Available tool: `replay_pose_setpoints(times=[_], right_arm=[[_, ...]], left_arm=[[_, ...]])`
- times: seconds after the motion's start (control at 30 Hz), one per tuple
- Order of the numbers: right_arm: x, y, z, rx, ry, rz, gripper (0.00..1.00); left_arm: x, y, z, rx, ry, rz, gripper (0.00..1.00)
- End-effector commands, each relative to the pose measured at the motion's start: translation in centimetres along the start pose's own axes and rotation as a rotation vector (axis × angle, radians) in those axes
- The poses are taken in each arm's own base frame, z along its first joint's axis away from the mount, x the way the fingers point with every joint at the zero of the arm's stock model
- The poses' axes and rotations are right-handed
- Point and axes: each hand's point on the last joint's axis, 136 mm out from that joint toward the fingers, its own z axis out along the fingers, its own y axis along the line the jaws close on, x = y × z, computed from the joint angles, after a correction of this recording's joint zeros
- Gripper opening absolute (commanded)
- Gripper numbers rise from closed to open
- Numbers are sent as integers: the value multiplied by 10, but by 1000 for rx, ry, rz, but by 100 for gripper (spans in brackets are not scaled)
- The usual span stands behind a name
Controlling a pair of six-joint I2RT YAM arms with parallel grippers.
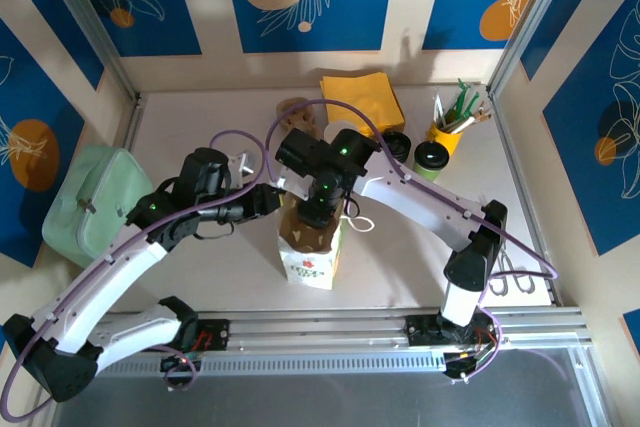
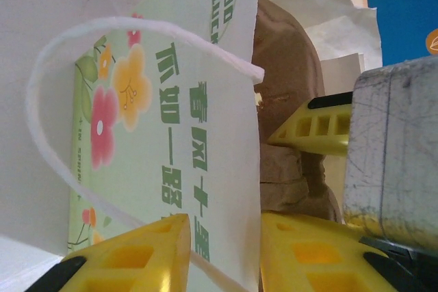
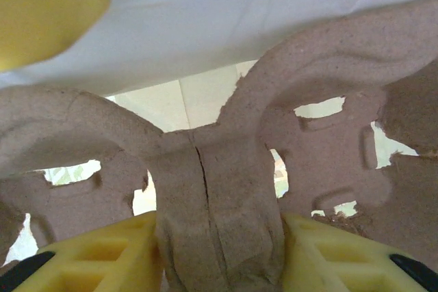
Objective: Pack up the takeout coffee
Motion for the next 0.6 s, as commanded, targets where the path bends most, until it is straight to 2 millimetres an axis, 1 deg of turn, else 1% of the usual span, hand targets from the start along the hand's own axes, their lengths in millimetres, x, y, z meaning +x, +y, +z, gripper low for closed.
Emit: replay_pose_setpoints(times=[0.0,0.2,0.47,0.57], right_arm=[[7,12,7,-64,31,17,45],[8,11,10,-57,45,15,45],[3,10,13,-55,28,7,46],[3,9,17,-63,26,12,46]], left_arm=[[2,-6,-4,26,-7,24,32],[2,-6,-5,27,-8,25,32],[4,-4,-5,10,9,39,32],[7,-14,-3,64,32,41,32]])
